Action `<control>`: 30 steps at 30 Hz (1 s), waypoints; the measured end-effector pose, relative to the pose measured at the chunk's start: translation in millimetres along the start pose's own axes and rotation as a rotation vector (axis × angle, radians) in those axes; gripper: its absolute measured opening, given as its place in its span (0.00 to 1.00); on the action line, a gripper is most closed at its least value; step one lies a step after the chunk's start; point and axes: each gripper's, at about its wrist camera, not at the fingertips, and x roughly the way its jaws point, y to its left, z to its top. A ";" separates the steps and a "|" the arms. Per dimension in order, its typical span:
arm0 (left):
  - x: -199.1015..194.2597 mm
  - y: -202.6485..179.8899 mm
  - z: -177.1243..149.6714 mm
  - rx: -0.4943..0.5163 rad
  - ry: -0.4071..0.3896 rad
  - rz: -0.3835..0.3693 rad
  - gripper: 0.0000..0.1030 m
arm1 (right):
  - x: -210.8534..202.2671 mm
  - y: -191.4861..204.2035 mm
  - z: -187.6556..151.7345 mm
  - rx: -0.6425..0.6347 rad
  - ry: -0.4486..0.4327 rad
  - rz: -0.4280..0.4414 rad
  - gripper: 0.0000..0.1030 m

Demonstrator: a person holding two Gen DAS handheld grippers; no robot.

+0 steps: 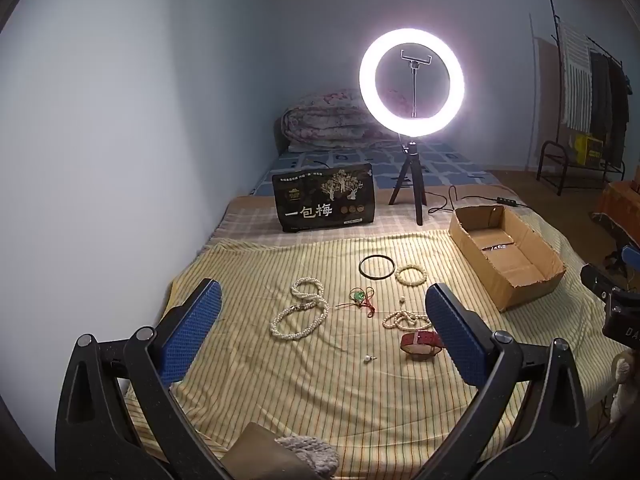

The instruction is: Organize jewelry

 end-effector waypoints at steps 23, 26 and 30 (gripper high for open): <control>-0.9 -0.2 -1.1 -0.001 0.000 0.005 1.00 | 0.7 3.5 1.3 -0.010 0.011 -0.016 1.00; 1.7 1.4 -0.9 -0.003 0.002 0.003 1.00 | 0.3 2.9 0.7 -0.007 0.010 -0.015 1.00; 1.6 2.4 -0.2 -0.003 -0.001 0.004 1.00 | 0.1 2.5 1.2 -0.010 0.014 -0.014 1.00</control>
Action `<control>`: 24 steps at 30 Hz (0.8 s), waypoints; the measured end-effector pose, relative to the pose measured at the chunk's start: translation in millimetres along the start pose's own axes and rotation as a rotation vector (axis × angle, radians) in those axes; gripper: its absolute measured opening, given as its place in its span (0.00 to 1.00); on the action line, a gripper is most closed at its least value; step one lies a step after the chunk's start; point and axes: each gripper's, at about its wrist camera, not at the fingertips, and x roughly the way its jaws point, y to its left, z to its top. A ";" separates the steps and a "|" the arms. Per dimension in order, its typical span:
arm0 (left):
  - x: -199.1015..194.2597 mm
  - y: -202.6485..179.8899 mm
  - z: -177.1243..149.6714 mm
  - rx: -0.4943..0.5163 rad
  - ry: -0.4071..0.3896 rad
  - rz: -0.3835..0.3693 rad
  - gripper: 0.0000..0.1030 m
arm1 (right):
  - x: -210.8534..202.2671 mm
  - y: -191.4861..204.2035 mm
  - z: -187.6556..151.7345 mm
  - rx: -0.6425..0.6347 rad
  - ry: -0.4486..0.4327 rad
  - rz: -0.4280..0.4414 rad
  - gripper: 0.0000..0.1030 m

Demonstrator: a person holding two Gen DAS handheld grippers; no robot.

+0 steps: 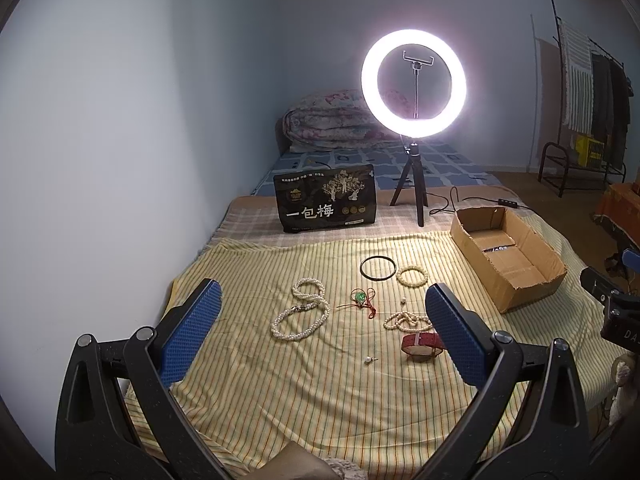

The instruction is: Organize jewelry

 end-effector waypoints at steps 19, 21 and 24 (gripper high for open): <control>0.7 1.0 3.7 -0.002 -0.004 0.001 1.00 | 0.6 0.5 0.8 0.005 0.008 0.003 1.00; 0.5 1.2 3.6 -0.004 -0.004 0.000 1.00 | 0.6 0.4 0.7 0.005 0.008 0.003 1.00; 0.2 1.3 5.4 -0.001 -0.008 0.000 1.00 | 0.5 0.3 0.8 0.005 0.008 0.004 1.00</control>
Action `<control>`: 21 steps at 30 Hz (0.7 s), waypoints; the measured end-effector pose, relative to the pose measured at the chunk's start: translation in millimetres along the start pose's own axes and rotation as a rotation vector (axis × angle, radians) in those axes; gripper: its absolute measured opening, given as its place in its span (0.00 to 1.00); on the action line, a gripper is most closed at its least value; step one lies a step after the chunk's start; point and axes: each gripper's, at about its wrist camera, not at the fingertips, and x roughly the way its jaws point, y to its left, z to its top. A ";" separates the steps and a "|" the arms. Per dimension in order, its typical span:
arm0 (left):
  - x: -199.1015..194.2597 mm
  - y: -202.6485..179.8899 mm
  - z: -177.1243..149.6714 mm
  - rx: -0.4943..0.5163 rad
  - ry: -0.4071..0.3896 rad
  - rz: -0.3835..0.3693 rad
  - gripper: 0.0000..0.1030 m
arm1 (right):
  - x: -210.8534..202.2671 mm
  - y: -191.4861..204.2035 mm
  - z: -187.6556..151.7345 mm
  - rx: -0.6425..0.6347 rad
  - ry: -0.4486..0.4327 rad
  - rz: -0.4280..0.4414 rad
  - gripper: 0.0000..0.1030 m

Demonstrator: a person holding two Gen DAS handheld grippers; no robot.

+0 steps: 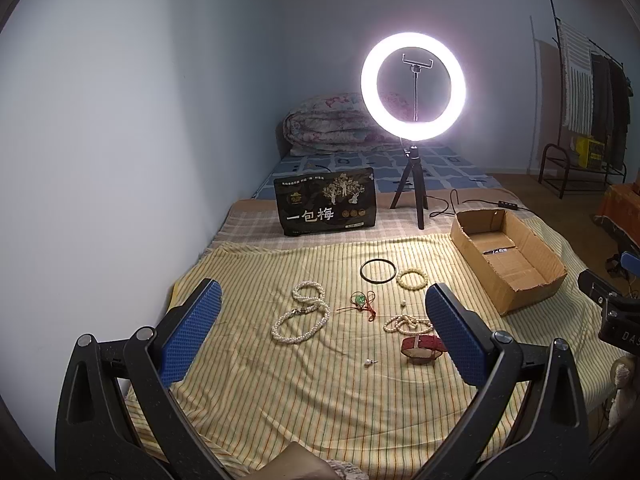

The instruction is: Organize jewelry

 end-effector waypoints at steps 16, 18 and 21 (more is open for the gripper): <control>-0.8 -1.0 -0.3 0.002 0.000 -0.001 1.00 | 0.8 -0.2 -1.2 0.005 0.001 -0.002 1.00; -1.7 -3.0 -0.3 0.004 0.000 0.000 1.00 | 0.7 -1.2 -1.7 0.005 0.001 -0.002 1.00; -1.4 -4.1 -0.6 0.004 0.001 0.000 1.00 | 0.6 -1.3 -2.0 0.007 0.003 0.001 1.00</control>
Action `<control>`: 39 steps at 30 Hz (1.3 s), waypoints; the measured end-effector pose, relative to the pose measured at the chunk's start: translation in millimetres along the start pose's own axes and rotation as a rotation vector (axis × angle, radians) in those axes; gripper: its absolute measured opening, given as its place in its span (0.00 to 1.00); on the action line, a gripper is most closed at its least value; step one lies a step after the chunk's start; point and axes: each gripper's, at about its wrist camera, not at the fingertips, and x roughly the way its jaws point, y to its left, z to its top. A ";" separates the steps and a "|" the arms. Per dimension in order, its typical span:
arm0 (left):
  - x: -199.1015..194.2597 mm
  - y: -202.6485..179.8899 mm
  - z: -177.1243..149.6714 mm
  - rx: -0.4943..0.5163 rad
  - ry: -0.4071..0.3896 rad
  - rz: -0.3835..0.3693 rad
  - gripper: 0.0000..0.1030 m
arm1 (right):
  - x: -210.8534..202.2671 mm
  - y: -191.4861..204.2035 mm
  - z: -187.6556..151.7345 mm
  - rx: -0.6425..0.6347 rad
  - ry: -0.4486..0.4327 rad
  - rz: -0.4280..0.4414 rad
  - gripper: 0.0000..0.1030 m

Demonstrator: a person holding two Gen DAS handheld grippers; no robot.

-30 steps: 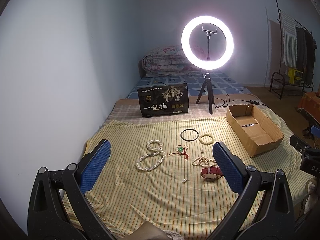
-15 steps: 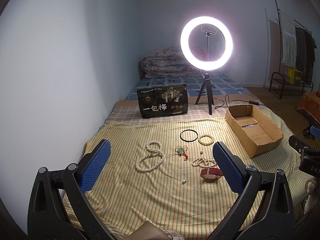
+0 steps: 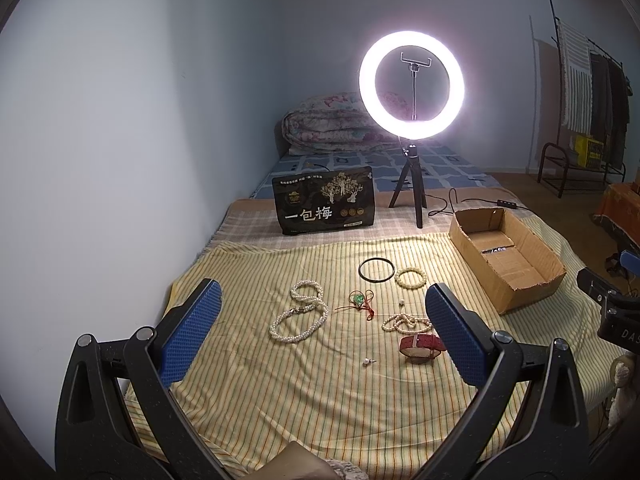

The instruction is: Organize jewelry

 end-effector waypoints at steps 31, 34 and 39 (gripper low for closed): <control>23.0 19.8 -14.3 -0.031 0.125 0.011 1.00 | 24.4 11.0 -5.0 -0.023 0.097 0.028 1.00; 33.3 32.4 -17.6 -0.055 0.172 0.015 1.00 | 36.5 16.5 -12.7 -0.046 0.127 0.051 1.00; 53.1 49.7 -24.3 -0.061 0.262 -0.012 1.00 | 50.4 27.0 -20.8 -0.114 0.172 0.102 1.00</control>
